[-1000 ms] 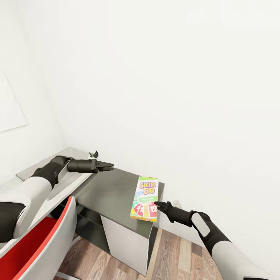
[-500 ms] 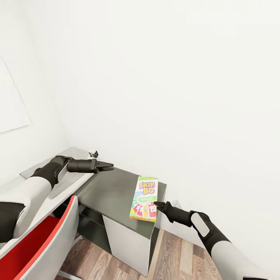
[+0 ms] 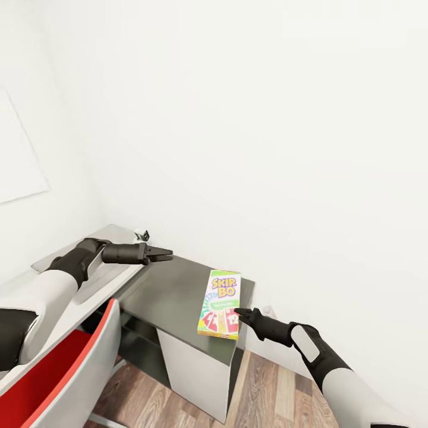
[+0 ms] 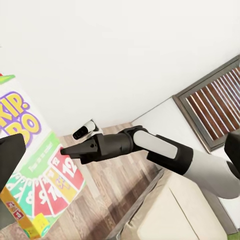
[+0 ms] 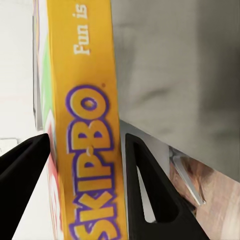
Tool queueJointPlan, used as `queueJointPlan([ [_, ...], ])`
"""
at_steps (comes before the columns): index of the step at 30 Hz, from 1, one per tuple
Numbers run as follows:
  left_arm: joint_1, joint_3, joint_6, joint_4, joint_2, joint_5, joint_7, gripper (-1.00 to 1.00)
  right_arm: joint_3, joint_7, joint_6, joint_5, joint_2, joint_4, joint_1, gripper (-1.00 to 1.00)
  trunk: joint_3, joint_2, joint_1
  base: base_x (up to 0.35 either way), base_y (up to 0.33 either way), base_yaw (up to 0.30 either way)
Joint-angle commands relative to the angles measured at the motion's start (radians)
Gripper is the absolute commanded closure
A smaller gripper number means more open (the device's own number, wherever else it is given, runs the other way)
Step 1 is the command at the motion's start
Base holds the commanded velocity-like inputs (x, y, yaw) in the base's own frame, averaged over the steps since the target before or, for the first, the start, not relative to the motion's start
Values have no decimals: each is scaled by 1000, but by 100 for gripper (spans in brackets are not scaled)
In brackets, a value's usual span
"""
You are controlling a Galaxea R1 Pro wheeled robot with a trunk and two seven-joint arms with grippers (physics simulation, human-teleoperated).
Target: Put all the toys in the child's room - the three board games (two on the bed and one on the table), the two jigsaw puzzles on the table, and the tennis ball on the table - inside the toy box on the table in the child's room.
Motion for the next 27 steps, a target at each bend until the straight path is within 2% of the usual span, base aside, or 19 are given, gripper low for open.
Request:
queueJointPlan([
  [1,-1,-8,11,0,1,8,-2,-100,-2,1,6,-2,5,-1,-1,100,-2,-2,1,0,0,141],
  [2,-1,-7,11,0,2,8,-2,-100,-2,1,5,-1,10,-1,-1,100,-1,-2,1,0,0,149],
  [4,-1,-7,13,0,6,7,-2,-100,0,-4,-8,8,47,-1,-1,100,-1,-2,1,0,0,83],
  [6,-1,-7,13,0,12,7,-2,-100,1,-8,-25,12,70,-2,-1,100,-1,-2,1,0,0,30],
  [9,-1,-7,18,0,17,5,-2,-100,4,-11,-33,13,82,-2,-1,100,-1,-2,1,0,0,11],
  [13,-4,-8,22,0,34,2,-2,-100,30,-23,-28,14,88,-21,-22,100,-1,-2,1,0,0,3],
  [17,-12,-9,28,-1,83,-1,-2,-100,42,-73,15,10,89,-71,-51,100,-1,-2,1,0,0,0],
  [19,-14,-8,45,-1,129,-2,-2,-100,44,-95,59,6,91,-108,-64,100,-1,-2,1,0,0,0],
  [20,-14,-8,63,-2,165,-2,-2,-100,44,-104,82,3,94,-136,-77,100,-1,-2,1,0,0,0],
  [21,-15,-8,74,-3,186,-2,-2,-100,44,-107,91,2,99,-152,-83,100,-1,-2,1,0,0,0],
  [24,-16,-9,88,-4,218,-4,-2,-100,43,-112,101,1,115,-196,-91,100,-1,-2,1,0,0,0],
  [27,-16,-12,93,-4,234,-5,-2,-100,43,-125,105,1,133,-226,-93,100,-1,-2,1,0,0,0],
])
